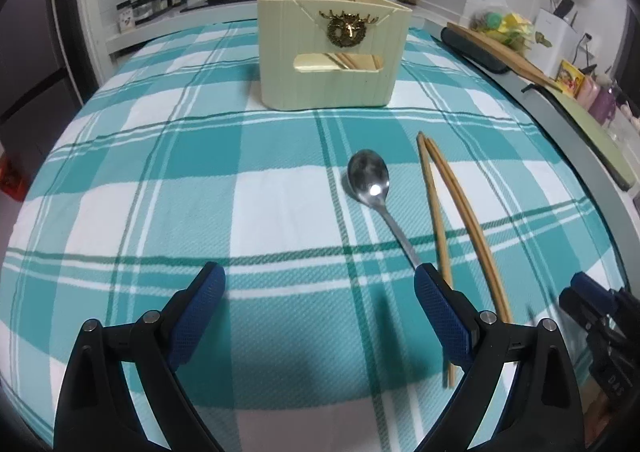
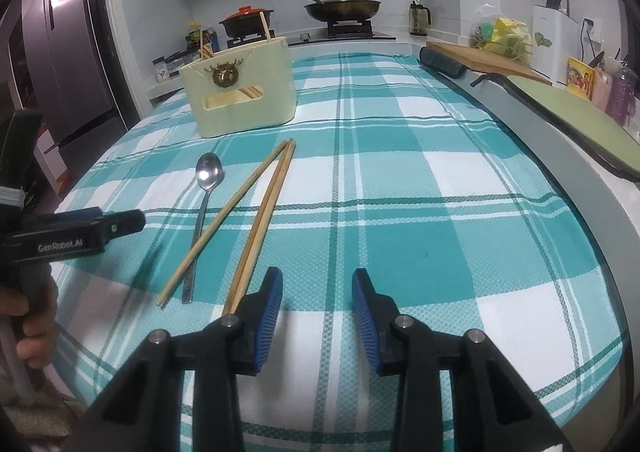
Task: Organize utensils
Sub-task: 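Withdraw both tools toward the small spoon and remaining chopsticks, then grasp the small metal spoon with left tool while right tool grasps a chopstick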
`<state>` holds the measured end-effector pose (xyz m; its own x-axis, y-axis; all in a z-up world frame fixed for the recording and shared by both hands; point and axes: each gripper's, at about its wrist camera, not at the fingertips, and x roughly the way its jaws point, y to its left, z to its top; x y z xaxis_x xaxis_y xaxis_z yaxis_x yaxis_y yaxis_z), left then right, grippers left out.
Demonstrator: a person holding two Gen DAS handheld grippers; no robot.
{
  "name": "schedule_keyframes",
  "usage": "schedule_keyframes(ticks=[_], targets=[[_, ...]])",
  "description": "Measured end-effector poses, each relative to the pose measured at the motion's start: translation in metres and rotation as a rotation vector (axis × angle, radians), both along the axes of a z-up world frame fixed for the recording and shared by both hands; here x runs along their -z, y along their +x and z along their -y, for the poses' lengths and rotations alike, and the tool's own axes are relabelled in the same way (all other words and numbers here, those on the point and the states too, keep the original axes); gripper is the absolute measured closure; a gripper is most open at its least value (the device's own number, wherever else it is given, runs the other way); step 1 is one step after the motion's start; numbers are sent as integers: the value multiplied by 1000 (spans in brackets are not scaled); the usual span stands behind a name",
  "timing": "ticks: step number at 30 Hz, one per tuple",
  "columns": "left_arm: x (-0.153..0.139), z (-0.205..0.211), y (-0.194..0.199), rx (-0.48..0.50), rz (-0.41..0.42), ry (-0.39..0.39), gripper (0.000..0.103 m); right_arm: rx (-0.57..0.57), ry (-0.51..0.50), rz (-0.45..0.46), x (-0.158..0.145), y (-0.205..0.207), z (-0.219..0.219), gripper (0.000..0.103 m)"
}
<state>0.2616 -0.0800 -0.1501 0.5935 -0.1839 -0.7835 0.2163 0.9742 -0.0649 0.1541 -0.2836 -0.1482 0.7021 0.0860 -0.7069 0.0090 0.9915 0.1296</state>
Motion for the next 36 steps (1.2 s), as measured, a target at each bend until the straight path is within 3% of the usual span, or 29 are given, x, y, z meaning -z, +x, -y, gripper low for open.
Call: schedule_keyframes(ticks=[7, 16, 23, 27, 36], targets=[[20, 28, 37, -15, -29, 54, 7, -61, 67, -45, -2, 35, -3, 80], [30, 48, 37, 8, -15, 182, 5, -111, 122, -184, 24, 106, -14, 89], [32, 40, 38, 8, -35, 151, 3, -137, 74, -233, 18, 118, -23, 91], [33, 38, 36, 4, -39, 139, 3, -142, 108, -247, 21, 118, -22, 91], [32, 40, 29, 16, -5, 199, 2, -180, -33, -281, 17, 122, -39, 91]])
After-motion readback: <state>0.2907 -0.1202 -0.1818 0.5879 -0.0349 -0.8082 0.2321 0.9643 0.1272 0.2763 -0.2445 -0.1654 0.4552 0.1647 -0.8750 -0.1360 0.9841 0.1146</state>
